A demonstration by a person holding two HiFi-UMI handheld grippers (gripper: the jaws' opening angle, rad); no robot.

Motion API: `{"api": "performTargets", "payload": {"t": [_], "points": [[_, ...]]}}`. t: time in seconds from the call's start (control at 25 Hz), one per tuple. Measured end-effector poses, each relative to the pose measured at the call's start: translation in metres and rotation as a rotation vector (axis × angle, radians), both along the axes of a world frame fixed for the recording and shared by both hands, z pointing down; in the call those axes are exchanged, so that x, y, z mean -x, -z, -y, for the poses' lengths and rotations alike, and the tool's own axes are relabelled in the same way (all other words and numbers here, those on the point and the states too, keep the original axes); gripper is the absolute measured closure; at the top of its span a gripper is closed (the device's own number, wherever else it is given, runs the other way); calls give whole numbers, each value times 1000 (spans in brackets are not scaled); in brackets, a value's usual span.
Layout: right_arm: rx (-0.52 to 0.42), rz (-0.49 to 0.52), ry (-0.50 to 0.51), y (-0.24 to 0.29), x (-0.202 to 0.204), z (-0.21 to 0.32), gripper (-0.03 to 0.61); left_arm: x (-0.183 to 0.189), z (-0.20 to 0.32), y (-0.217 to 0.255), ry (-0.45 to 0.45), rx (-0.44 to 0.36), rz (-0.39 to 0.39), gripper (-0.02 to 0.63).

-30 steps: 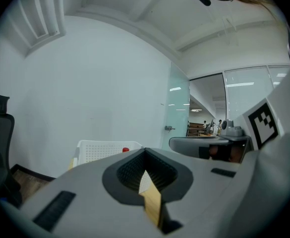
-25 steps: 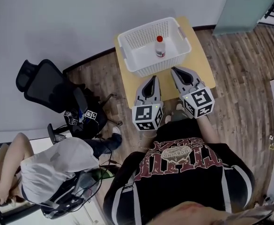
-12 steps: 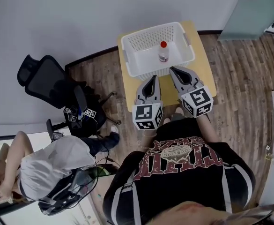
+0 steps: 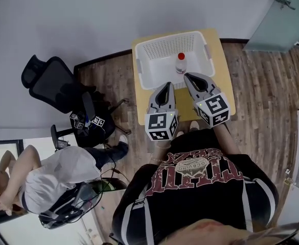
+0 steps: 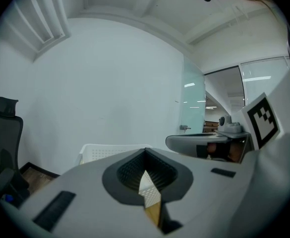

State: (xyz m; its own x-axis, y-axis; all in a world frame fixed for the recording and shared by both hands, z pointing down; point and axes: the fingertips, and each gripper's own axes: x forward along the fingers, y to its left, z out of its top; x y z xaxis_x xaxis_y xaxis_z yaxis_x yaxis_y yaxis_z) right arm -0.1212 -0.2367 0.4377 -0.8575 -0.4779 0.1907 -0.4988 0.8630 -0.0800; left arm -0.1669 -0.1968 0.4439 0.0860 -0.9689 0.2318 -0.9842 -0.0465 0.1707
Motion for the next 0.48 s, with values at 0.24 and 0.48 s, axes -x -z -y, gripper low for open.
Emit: {"api": "performTargets", "payload": {"t": [0.24,0.48], "points": [[16,-17,7,-11,3,18,561,3,9,-5,22,13,4,581],[30,-72,11,-26,8,33,560,7,15,-9,41,21,-4,581]]}}
